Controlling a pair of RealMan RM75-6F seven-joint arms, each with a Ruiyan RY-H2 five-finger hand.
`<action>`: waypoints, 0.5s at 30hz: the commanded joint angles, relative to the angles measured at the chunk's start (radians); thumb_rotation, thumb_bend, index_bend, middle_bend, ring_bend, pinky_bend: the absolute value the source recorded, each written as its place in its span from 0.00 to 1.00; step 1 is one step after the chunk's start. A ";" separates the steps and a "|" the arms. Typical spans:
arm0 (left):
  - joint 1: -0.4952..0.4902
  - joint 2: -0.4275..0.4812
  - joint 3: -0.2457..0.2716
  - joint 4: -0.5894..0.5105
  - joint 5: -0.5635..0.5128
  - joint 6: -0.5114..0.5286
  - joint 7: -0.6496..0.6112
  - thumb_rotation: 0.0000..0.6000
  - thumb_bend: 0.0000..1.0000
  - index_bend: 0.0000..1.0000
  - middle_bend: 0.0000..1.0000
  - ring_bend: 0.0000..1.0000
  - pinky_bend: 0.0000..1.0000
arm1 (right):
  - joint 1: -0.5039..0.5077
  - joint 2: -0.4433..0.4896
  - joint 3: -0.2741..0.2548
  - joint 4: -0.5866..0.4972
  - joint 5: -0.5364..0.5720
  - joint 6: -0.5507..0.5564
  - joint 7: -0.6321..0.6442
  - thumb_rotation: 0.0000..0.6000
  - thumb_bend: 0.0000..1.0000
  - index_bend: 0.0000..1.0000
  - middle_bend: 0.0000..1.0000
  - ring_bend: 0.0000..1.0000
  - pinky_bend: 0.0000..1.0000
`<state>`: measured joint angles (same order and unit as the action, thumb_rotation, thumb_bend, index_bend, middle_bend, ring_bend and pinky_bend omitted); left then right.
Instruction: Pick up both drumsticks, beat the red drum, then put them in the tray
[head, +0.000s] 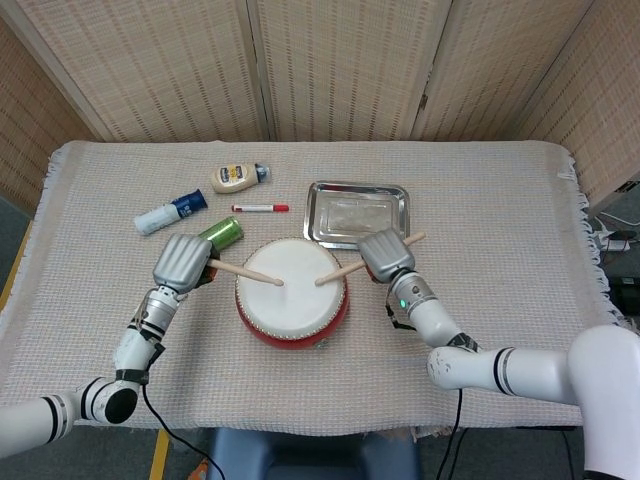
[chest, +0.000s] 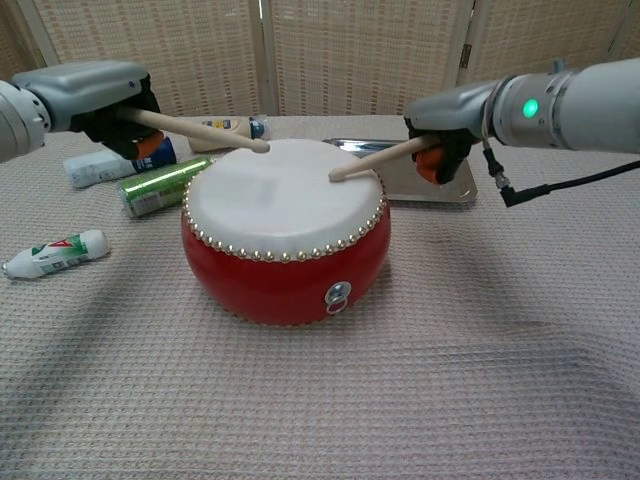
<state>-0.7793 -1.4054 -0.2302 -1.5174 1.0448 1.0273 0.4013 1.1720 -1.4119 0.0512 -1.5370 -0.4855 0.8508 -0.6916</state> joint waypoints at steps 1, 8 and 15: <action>-0.005 -0.007 0.007 0.010 -0.013 -0.021 0.010 1.00 0.69 0.98 1.00 1.00 1.00 | -0.004 0.011 0.025 -0.018 -0.037 0.008 0.032 1.00 1.00 1.00 1.00 1.00 1.00; -0.034 -0.079 0.048 0.116 -0.068 -0.080 0.084 1.00 0.69 0.98 1.00 1.00 1.00 | -0.023 0.098 0.085 -0.137 -0.113 0.032 0.100 1.00 1.00 1.00 1.00 1.00 1.00; -0.015 -0.031 0.014 0.057 -0.043 -0.018 0.039 1.00 0.69 0.97 1.00 1.00 1.00 | -0.012 0.044 0.046 -0.070 -0.064 0.000 0.067 1.00 1.00 1.00 1.00 1.00 1.00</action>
<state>-0.8046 -1.4621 -0.2017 -1.4268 0.9798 0.9815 0.4678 1.1548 -1.3389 0.1150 -1.6403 -0.5700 0.8649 -0.6085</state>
